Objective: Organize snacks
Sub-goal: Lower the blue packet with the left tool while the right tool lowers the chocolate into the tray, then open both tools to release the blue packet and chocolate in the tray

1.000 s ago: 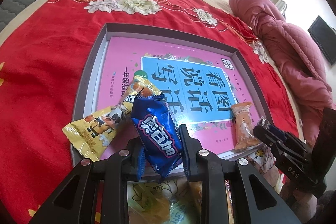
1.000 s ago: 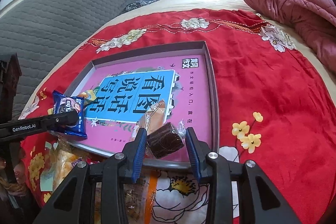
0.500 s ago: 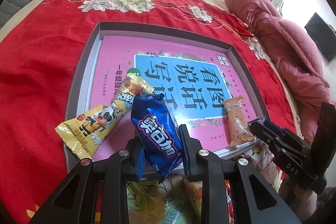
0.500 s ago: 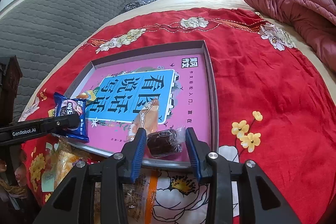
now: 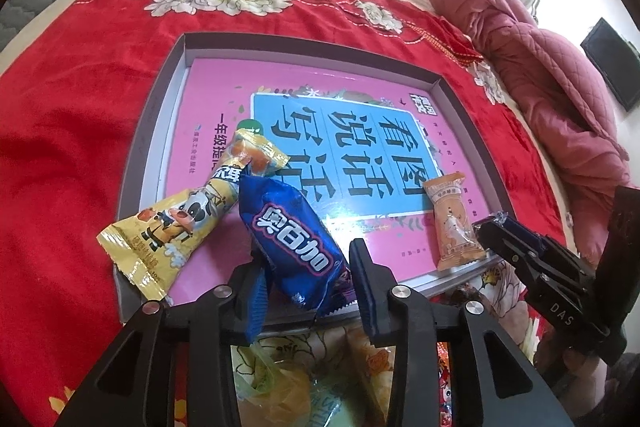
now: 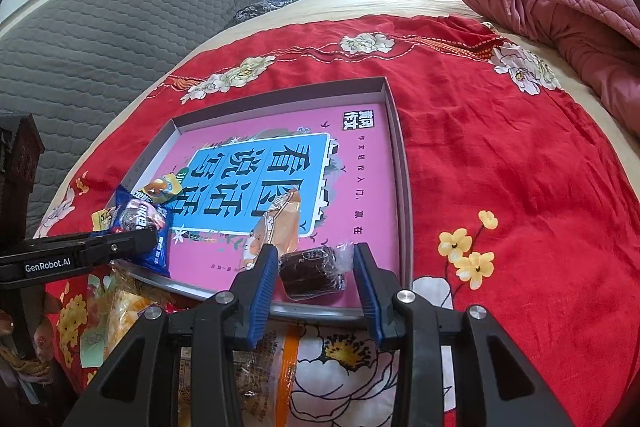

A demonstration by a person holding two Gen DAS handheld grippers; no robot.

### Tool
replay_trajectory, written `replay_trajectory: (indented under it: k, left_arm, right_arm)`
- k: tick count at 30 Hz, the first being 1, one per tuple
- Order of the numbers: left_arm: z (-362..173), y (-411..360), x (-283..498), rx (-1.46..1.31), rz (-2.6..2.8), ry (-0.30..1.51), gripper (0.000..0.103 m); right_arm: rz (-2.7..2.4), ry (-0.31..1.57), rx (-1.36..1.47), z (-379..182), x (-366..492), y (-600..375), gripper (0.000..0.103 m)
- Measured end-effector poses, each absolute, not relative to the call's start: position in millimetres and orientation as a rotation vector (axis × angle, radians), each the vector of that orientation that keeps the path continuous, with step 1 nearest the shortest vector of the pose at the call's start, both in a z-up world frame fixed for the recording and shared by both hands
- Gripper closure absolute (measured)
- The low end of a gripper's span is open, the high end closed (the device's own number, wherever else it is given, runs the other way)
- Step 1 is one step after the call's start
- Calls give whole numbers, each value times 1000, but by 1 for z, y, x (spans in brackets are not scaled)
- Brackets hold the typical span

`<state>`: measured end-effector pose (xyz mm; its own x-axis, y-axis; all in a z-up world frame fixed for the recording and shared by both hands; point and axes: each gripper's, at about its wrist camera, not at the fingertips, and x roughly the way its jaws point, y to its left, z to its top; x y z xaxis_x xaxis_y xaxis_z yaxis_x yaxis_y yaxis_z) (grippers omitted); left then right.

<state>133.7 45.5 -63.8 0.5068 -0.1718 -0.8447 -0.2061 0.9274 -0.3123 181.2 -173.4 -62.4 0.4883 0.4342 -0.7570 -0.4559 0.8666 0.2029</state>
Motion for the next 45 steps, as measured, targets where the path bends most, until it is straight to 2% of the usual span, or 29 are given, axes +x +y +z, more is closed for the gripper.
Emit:
replay_trajectory:
  k: [6, 23, 27, 31, 42, 45]
  left_arm:
    - [-58, 48, 133, -392, 41, 1039, 57]
    - [-49, 62, 124, -313, 134, 1029, 56]
    - [-45, 63, 123, -320, 136, 1027, 50]
    - [-40, 63, 121, -341, 122, 1018, 49]
    - [-24, 62, 114, -353, 110, 992, 48]
    - [-20, 63, 112, -367, 101, 986, 47]
  right_arm:
    - [533, 914, -19, -62, 181, -177, 64]
    - [525, 910, -5, -58, 183, -178, 64]
    - [527, 900, 2, -55, 182, -178, 64]
    - [536, 885, 4, -52, 181, -178, 57]
    - [550, 852, 29, -43, 179, -181, 55]
    - [557, 838, 39, -40, 179, -182, 49]
